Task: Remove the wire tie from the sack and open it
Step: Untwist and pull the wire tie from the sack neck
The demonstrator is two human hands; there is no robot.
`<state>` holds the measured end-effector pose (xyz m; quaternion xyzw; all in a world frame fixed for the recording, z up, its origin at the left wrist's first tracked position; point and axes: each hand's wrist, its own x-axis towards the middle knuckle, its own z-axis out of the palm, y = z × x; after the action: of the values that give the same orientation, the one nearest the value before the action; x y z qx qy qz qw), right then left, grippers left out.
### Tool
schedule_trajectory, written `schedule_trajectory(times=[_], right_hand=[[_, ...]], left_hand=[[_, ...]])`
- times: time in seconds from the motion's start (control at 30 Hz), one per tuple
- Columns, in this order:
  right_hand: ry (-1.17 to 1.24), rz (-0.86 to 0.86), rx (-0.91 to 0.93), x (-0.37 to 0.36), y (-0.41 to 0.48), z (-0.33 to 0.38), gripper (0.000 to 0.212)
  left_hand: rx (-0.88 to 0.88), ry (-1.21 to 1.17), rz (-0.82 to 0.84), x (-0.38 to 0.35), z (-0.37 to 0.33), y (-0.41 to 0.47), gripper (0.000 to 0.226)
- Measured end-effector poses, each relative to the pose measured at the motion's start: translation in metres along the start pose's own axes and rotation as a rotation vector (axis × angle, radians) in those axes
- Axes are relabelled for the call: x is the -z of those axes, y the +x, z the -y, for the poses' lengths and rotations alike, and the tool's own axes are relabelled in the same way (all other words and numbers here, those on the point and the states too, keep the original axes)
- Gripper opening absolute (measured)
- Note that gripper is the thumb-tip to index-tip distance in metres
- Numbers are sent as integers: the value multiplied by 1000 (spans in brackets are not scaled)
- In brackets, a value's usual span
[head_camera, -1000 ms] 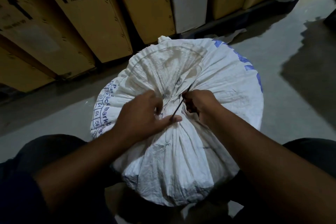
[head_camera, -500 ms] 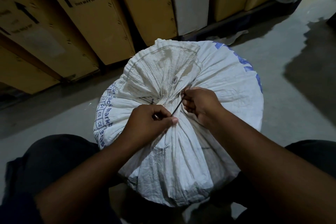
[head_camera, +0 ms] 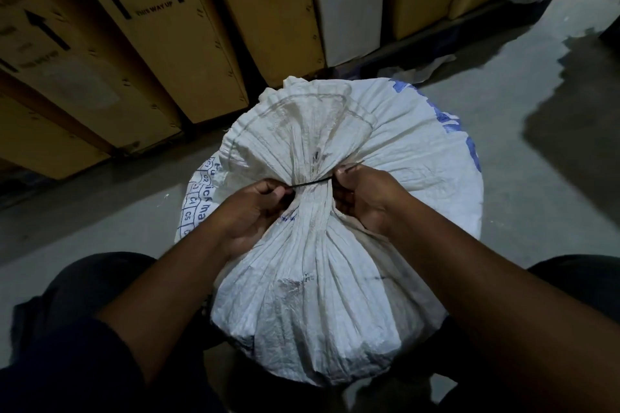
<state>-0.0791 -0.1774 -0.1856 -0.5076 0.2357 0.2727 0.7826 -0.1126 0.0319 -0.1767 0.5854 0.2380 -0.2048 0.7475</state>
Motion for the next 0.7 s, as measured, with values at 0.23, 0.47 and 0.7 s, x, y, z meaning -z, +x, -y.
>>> schedule_trajectory(times=[0.23, 0.47, 0.7], right_hand=[[-316, -154, 567, -2, -14, -2, 8], [-865, -285, 937, 7, -47, -7, 11], [-1168, -279, 1191, 4, -91, -10, 13]], left_hand=[[-525, 833, -387, -12, -13, -29, 11], [-845, 1314, -363, 3, -4, -48, 5], [-964, 1597, -341, -4, 7, -75, 106]])
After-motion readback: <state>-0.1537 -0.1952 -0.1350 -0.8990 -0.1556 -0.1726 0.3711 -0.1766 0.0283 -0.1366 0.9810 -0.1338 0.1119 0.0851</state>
